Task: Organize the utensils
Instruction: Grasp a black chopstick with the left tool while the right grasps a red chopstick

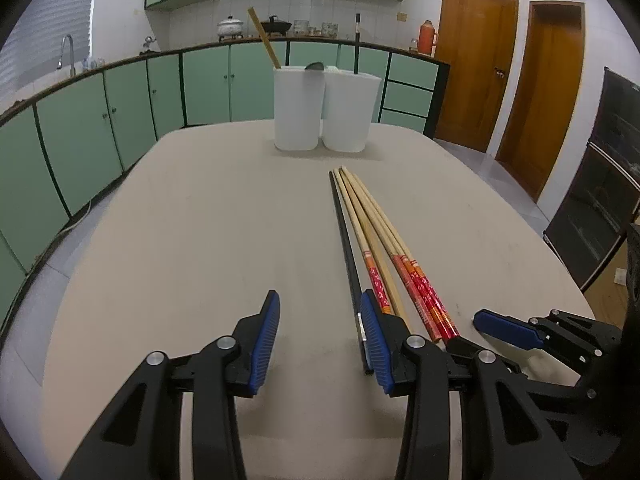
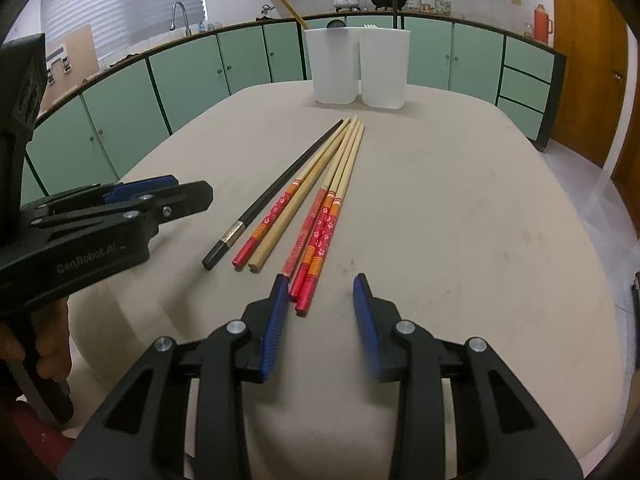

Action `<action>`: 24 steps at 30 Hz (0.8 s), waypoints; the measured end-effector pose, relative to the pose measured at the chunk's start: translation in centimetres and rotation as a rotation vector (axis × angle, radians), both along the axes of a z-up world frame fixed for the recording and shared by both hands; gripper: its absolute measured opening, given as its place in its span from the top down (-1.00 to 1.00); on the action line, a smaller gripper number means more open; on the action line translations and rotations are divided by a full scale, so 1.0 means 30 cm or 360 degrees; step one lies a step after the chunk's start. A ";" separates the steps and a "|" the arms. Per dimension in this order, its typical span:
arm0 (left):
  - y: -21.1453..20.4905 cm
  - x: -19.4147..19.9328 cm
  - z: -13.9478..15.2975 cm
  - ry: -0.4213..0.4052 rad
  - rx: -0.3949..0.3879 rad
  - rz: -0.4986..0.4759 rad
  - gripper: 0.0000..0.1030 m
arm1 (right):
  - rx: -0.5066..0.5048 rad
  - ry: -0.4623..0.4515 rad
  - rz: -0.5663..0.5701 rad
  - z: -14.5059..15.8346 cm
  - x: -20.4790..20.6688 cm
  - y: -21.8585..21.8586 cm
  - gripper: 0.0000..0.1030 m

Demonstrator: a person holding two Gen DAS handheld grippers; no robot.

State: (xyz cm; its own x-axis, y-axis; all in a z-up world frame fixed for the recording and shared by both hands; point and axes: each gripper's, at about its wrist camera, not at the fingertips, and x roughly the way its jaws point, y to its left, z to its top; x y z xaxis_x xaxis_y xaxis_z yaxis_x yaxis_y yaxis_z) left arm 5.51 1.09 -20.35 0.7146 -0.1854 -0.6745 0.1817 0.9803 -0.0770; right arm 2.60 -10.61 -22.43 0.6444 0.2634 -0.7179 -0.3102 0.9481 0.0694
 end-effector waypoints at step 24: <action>-0.039 -0.016 -0.023 0.0024 0.0023 0.0009 0.19 | 0.0000 0.0004 -0.0123 -0.008 0.004 -0.090 0.89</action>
